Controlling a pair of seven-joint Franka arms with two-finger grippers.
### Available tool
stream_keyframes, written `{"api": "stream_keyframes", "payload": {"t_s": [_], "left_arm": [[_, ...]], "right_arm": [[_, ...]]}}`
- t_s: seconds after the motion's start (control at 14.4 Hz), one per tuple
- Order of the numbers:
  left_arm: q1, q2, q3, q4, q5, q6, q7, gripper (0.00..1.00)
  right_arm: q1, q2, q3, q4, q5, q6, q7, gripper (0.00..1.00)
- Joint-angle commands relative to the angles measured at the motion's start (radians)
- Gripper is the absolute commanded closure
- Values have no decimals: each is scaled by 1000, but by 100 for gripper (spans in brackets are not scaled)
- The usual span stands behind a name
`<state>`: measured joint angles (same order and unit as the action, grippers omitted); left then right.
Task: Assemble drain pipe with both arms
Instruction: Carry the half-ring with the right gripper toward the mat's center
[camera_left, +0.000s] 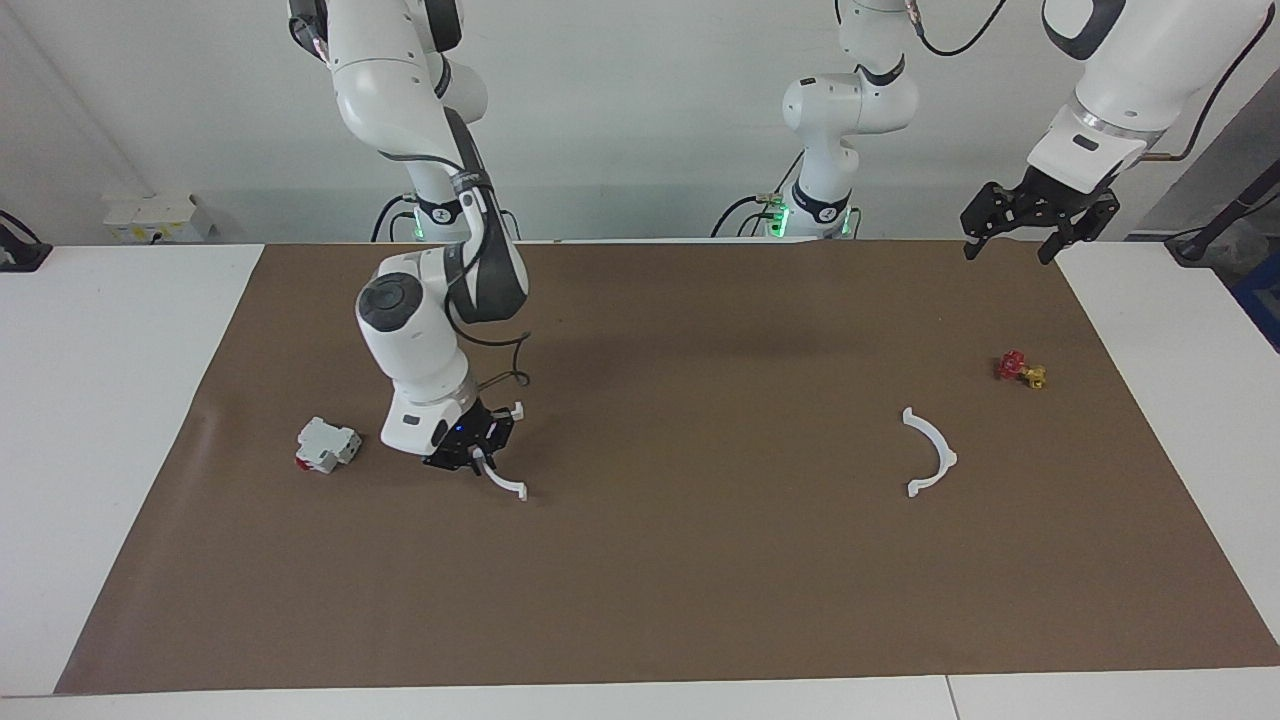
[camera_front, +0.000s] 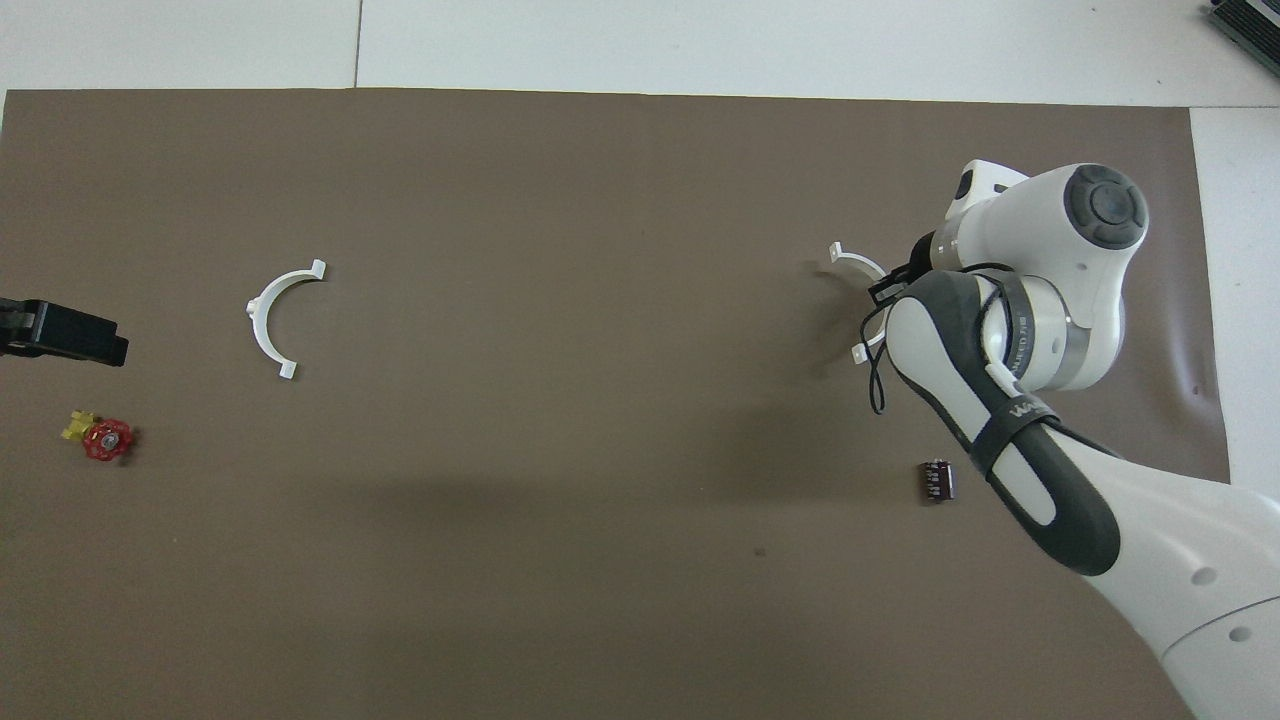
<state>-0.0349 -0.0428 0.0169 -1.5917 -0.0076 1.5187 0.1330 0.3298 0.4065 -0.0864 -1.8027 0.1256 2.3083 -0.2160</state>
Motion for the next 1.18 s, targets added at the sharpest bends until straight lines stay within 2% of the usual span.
{"api": "stream_keyframes", "payload": {"t_s": [0.0, 0.28, 0.56, 1.11], "left_arm": [[-6, -20, 8, -22, -12, -3, -7, 0], [-6, -20, 9, -22, -12, -3, -7, 0], [-6, -22, 8, -22, -12, -3, -7, 0], [-6, -20, 8, -22, -12, -3, -7, 0]], "right_arm": [[60, -11, 2, -6, -34, 17, 139, 100], [196, 17, 4, -4, -124, 104, 302, 100], [271, 57, 4, 9, -135, 158, 423, 100], [314, 80, 4, 6, -185, 178, 432, 100]]}}
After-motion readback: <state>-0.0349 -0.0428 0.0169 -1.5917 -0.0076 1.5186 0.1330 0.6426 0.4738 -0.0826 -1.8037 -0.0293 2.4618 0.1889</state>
